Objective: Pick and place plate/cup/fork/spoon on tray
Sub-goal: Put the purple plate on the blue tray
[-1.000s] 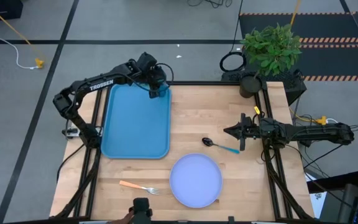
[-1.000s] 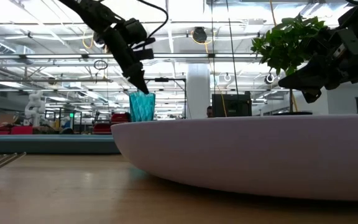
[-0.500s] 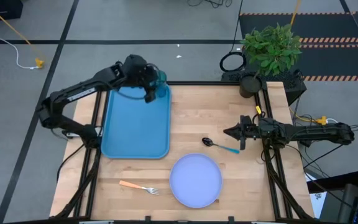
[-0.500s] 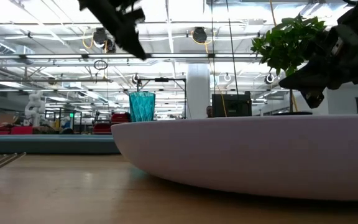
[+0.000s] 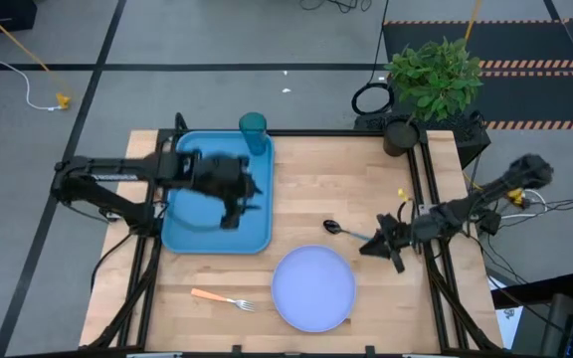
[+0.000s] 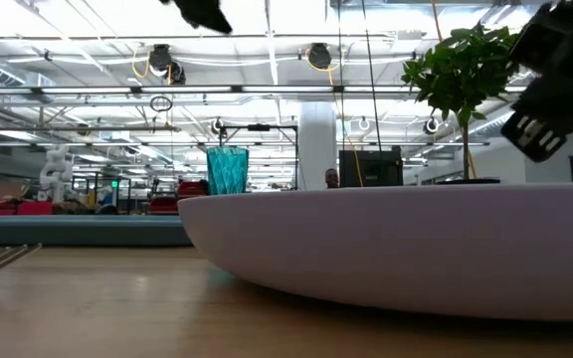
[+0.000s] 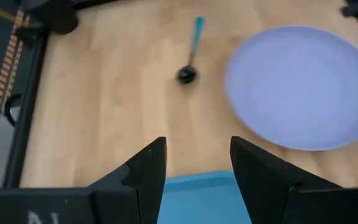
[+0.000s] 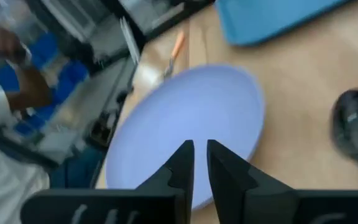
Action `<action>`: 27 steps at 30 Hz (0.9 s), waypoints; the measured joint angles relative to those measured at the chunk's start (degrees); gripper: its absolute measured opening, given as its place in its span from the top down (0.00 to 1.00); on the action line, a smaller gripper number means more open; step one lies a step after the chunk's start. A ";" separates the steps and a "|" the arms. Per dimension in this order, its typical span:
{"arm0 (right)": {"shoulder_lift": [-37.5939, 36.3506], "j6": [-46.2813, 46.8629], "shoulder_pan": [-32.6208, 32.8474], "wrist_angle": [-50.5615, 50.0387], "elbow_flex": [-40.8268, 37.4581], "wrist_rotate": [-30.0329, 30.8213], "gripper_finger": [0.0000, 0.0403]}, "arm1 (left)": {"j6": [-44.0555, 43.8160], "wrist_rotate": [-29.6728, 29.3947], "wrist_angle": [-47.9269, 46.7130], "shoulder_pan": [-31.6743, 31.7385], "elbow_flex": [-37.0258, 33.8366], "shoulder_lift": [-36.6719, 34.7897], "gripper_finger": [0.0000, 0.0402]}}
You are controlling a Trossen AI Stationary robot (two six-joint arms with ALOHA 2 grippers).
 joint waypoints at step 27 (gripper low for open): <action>53.47 -13.59 16.94 13.14 29.06 6.59 0.58 | -15.35 -19.44 7.18 -30.59 -0.02 15.56 0.55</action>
